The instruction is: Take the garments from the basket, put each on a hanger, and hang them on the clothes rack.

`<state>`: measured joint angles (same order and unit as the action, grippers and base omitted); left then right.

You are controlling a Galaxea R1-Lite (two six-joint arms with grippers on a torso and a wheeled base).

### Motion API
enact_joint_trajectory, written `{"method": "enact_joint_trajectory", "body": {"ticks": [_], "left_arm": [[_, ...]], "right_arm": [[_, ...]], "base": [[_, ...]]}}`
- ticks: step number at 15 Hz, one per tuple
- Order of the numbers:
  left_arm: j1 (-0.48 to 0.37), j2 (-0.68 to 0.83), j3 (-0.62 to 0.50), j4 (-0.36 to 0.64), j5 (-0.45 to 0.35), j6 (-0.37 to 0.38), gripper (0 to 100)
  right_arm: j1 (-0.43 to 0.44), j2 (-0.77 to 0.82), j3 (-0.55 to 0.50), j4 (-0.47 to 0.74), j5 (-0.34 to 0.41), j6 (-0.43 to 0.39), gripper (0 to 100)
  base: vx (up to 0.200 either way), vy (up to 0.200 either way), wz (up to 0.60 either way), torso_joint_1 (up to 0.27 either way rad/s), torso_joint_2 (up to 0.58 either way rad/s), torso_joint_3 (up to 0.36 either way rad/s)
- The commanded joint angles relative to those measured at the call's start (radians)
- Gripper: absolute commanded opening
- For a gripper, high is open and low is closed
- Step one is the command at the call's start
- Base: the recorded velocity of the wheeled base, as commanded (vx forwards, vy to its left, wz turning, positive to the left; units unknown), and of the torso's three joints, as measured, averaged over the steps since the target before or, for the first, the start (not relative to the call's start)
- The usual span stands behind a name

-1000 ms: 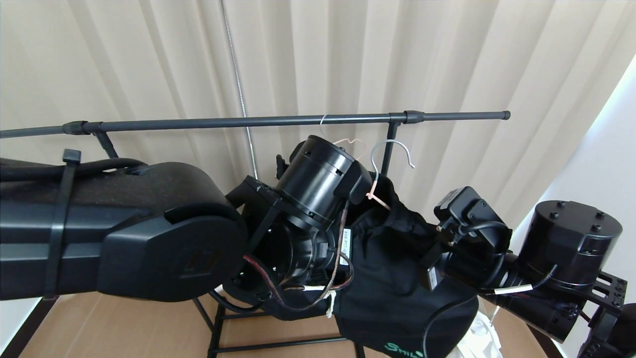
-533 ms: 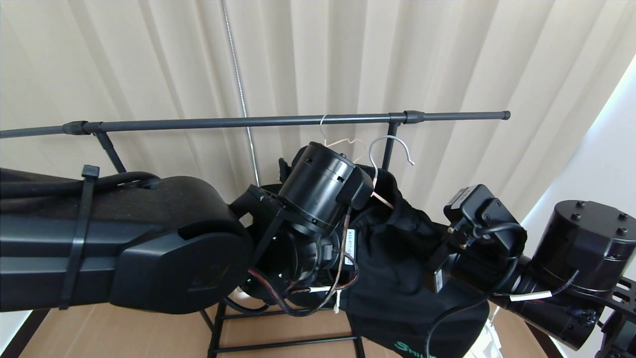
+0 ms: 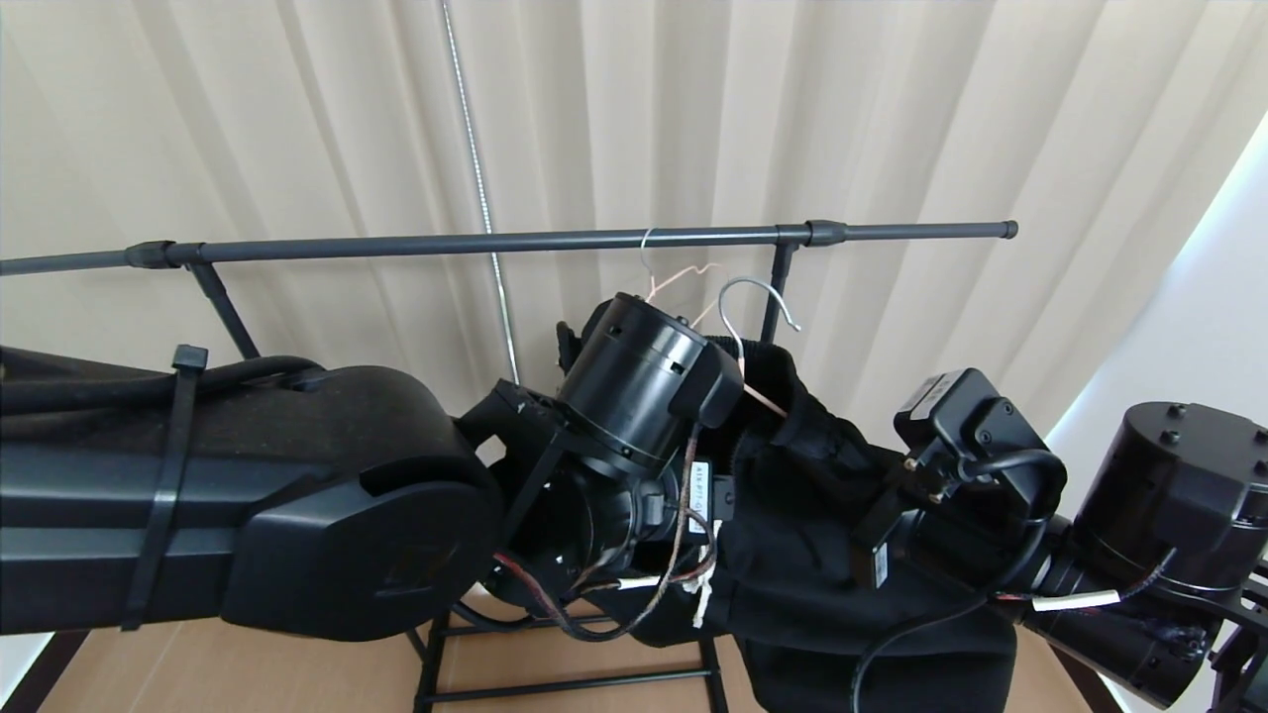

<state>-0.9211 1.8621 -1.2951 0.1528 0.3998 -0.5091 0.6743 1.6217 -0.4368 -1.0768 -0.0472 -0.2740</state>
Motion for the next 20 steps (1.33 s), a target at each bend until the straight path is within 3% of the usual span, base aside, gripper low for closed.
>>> {"method": "enact_joint_trajectory", "body": {"ticks": [1,8,11,12,13,15,20], "left_arm": [[-0.007,-0.032,0.039,-0.022,0.001,0.003,100],[0.001,-0.126,0.1,-0.042,0.001,0.035,100],[0.018,-0.261,0.192,-0.075,-0.002,0.149,100],[0.018,-0.262,0.194,-0.076,-0.002,0.152,100],[0.019,-0.325,0.261,-0.142,-0.006,0.239,100],[0.034,-0.399,0.369,-0.246,-0.022,0.337,100],[0.099,-0.551,0.474,-0.311,-0.17,0.436,100]], "right_arm": [[0.001,0.0,0.0,0.0,0.0,-0.001,0],[-0.001,-0.009,0.001,0.0,0.017,0.001,0],[-0.042,-0.045,0.01,0.0,0.121,0.003,0],[-0.042,-0.045,0.01,0.0,0.124,0.003,0],[-0.079,-0.057,0.012,0.0,0.188,0.003,0],[-0.142,-0.074,0.01,0.0,0.287,0.004,0],[-0.208,-0.074,0.012,0.0,0.414,0.007,0]], "base": [[0.0,0.0,0.0,0.0,0.0,0.0],[0.0,0.0,0.0,0.0,0.0,0.0],[0.0,0.0,0.0,0.0,0.0,0.0],[0.0,0.0,0.0,0.0,0.0,0.0],[0.0,0.0,0.0,0.0,0.0,0.0],[0.0,0.0,0.0,0.0,0.0,0.0],[0.0,0.0,0.0,0.0,0.0,0.0]]}}
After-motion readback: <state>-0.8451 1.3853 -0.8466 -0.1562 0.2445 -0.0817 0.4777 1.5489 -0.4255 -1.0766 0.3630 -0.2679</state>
